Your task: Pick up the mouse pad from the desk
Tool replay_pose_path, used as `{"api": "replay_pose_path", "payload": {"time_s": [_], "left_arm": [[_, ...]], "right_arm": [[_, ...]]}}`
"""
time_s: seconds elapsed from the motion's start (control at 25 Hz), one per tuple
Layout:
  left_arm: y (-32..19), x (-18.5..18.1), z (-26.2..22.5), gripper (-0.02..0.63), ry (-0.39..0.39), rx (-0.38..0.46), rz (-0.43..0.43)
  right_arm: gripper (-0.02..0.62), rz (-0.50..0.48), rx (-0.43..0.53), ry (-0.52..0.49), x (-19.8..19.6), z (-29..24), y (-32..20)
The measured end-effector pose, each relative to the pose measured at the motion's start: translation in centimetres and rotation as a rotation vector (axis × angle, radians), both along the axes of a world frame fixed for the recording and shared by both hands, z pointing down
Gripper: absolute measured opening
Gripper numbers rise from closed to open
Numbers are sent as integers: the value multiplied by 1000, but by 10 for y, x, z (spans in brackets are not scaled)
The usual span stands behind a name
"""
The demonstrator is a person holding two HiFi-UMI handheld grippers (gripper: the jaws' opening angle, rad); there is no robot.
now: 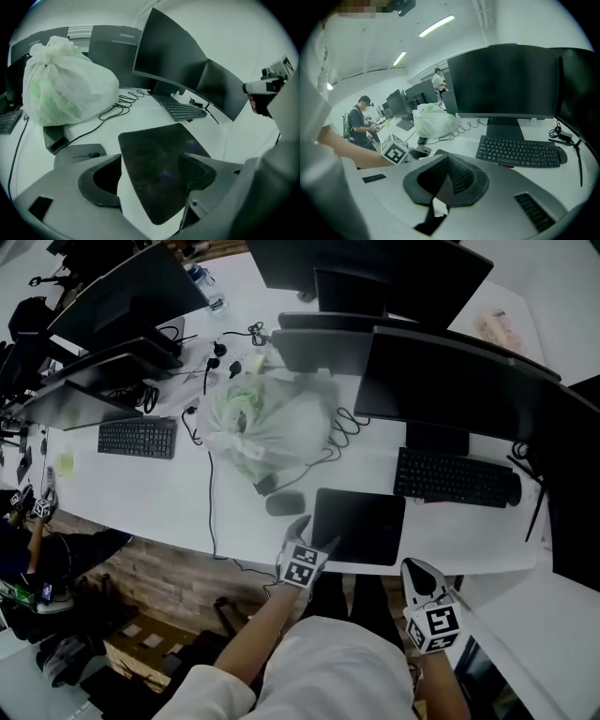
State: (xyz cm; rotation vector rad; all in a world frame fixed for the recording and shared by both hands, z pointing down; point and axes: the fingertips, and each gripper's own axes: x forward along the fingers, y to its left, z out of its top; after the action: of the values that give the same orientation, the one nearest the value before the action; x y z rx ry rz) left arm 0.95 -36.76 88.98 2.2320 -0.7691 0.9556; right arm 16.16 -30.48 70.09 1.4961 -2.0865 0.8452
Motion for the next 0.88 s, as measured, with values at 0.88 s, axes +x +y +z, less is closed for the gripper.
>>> {"api": "replay_pose_path", "payload": {"time_s": [0.88], "left_arm": [[-8,5,43,307,-191,75,-90]], "right_arm": [[12,-53,-88,-63,17,44,-21]]}}
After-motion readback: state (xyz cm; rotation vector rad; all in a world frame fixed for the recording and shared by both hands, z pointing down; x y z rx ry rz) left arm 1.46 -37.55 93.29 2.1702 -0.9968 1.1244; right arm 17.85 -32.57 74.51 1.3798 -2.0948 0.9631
